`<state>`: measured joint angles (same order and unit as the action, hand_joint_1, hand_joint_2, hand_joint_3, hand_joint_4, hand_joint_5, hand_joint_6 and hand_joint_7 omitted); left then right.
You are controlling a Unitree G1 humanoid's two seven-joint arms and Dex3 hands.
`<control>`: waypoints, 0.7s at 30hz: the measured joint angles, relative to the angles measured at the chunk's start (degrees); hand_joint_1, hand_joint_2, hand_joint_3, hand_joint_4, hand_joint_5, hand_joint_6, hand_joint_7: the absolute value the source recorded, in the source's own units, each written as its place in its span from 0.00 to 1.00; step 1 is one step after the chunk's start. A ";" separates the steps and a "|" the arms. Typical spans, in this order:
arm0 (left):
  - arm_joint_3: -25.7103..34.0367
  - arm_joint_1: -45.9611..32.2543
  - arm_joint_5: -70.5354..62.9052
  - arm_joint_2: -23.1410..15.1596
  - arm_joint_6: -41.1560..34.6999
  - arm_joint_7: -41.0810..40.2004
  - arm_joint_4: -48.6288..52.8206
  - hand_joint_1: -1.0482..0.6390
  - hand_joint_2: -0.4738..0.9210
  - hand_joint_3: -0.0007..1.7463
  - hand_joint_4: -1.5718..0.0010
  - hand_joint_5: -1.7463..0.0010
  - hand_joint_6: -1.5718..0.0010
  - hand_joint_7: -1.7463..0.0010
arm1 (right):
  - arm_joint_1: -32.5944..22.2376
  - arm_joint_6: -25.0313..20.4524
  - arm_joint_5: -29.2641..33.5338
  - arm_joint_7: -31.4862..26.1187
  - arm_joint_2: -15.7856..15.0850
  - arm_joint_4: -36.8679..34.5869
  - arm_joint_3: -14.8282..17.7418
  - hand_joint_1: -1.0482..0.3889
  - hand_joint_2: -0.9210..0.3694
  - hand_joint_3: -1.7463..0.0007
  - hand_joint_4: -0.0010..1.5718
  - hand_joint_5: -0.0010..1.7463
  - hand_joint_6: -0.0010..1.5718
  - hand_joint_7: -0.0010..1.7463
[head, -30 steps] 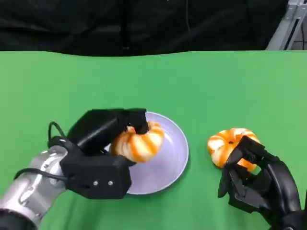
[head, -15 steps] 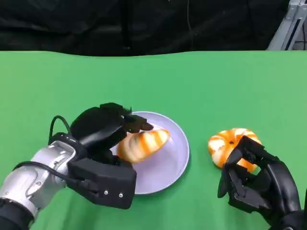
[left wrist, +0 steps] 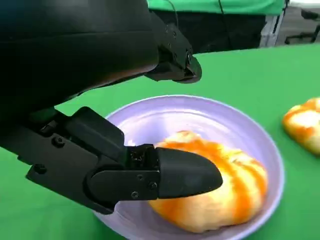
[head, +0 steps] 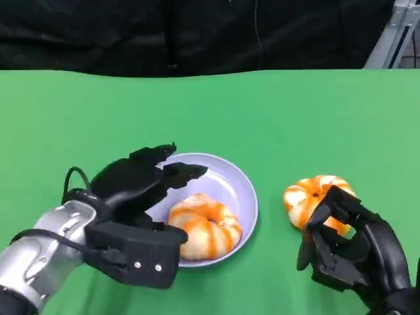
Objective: Grasp the bread from the table and place it into the plate.
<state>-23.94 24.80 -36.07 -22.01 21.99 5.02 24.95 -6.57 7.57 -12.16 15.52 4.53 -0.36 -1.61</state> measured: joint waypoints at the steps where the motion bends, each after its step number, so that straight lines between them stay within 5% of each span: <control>1: 1.16 -0.93 2.79 -0.02 0.05 1.67 -0.98 0.09 1.00 0.32 0.96 0.99 0.79 0.99 | -0.02 -0.01 0.00 -0.01 0.00 0.03 -0.01 0.67 0.25 0.35 0.55 1.00 0.40 0.99; 2: 2.31 -1.90 5.62 -0.06 0.00 3.39 -2.10 0.11 1.00 0.31 0.95 0.98 0.78 0.99 | -0.04 -0.02 0.00 -0.04 0.00 0.05 -0.02 0.67 0.25 0.35 0.55 1.00 0.40 0.99; 4: 4.44 -3.90 10.75 -0.11 -0.26 6.38 -4.41 0.32 1.00 0.23 0.81 0.93 0.71 0.96 | -0.03 -0.04 0.01 -0.08 0.01 0.10 -0.05 0.66 0.26 0.34 0.55 1.00 0.40 0.99; 5: 5.92 -5.30 14.36 -0.02 -0.62 8.08 -6.03 0.45 1.00 0.24 0.70 0.90 0.65 0.95 | -0.03 -0.08 0.02 -0.09 0.01 0.13 -0.11 0.66 0.26 0.34 0.55 1.00 0.40 0.99; 8: 10.70 -9.39 27.53 0.89 -3.07 13.70 -10.67 0.62 1.00 0.29 0.49 0.85 0.51 0.92 | -0.10 -0.22 0.02 -0.24 0.02 0.32 -0.08 0.66 0.26 0.34 0.54 1.00 0.40 0.99; 9: 12.37 -10.62 32.18 1.50 -5.21 15.70 -12.31 0.65 0.95 0.39 0.37 0.73 0.36 0.89 | -0.10 -0.23 0.01 -0.25 0.02 0.37 -0.08 0.66 0.26 0.34 0.54 1.00 0.40 0.99; 11: 15.69 -13.13 40.70 2.82 -10.23 18.60 -15.28 0.66 0.83 0.57 0.39 0.39 0.24 0.78 | -0.06 -0.22 0.01 -0.22 0.05 0.40 -0.13 0.67 0.26 0.34 0.55 1.00 0.40 0.99; 13: 18.53 -16.28 47.44 3.56 -15.40 20.68 -18.29 0.67 0.73 0.74 0.44 0.11 0.37 0.34 | -0.05 -0.15 -0.01 -0.22 0.05 0.39 -0.04 0.67 0.26 0.34 0.55 1.00 0.40 0.99; 15: 20.48 -18.87 51.93 3.96 -20.12 22.09 -21.30 0.67 0.74 0.78 0.42 0.02 0.47 0.09 | -0.04 -0.14 -0.02 -0.22 0.05 0.38 0.03 0.67 0.26 0.34 0.55 1.00 0.40 0.99; 21: 25.95 -25.05 61.27 2.88 -28.73 27.37 -27.90 0.65 0.78 0.77 0.41 0.00 0.51 0.00 | 0.06 -0.13 -0.12 0.01 0.06 0.27 0.10 0.66 0.26 0.34 0.56 1.00 0.41 0.99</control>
<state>2.01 -0.25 25.20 -19.13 -6.74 32.39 -2.95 -6.51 7.44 -12.28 15.53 4.58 -0.09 -1.51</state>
